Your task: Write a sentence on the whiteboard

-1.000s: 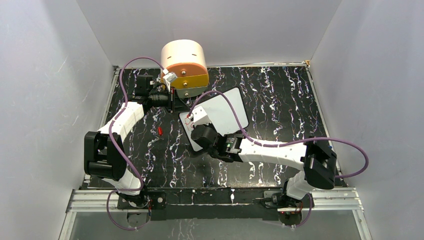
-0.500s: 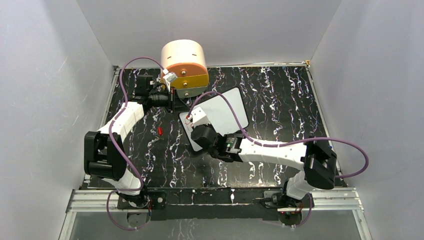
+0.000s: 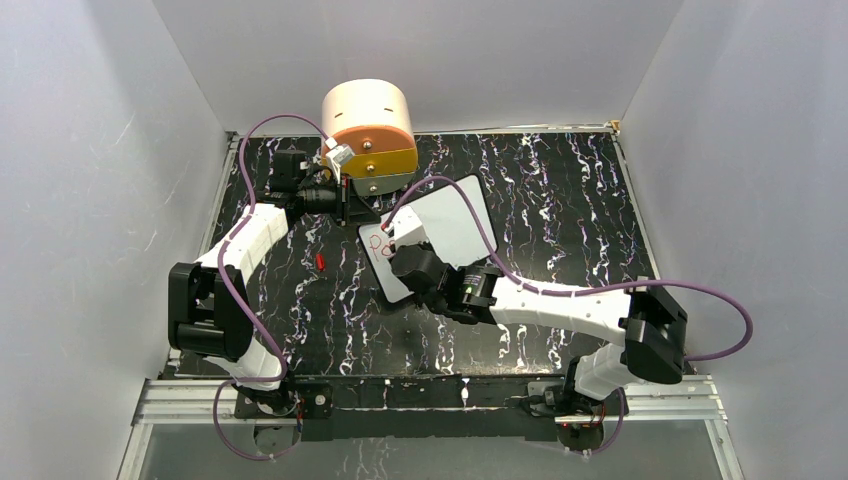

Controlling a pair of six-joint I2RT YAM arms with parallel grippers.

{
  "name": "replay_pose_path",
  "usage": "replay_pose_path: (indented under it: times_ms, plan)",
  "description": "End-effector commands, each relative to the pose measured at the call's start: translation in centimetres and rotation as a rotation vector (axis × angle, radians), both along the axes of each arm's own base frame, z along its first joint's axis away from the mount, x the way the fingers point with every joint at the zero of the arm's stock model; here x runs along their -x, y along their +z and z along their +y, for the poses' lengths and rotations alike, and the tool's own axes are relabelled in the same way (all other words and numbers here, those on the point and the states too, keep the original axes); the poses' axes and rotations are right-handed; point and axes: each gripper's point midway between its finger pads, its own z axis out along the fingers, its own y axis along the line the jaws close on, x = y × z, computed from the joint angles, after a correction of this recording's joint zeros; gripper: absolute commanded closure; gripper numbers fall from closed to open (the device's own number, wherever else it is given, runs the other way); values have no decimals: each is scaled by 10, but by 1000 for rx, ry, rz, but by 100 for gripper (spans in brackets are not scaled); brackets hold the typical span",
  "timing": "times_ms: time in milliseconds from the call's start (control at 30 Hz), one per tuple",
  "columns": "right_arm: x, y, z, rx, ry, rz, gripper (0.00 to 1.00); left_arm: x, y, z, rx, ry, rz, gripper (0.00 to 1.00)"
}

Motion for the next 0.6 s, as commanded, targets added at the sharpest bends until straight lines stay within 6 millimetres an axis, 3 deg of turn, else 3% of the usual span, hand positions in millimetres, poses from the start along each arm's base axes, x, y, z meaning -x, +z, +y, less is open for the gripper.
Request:
replay_pose_path:
  times_ms: [0,567]
  plan:
    - [-11,28,-1,-77,-47,-74,100,5,-22,3,-57,21,56,100]
    - [-22,29,6,-91,-64,-89,100,6,-22,3,-56,19,58,100]
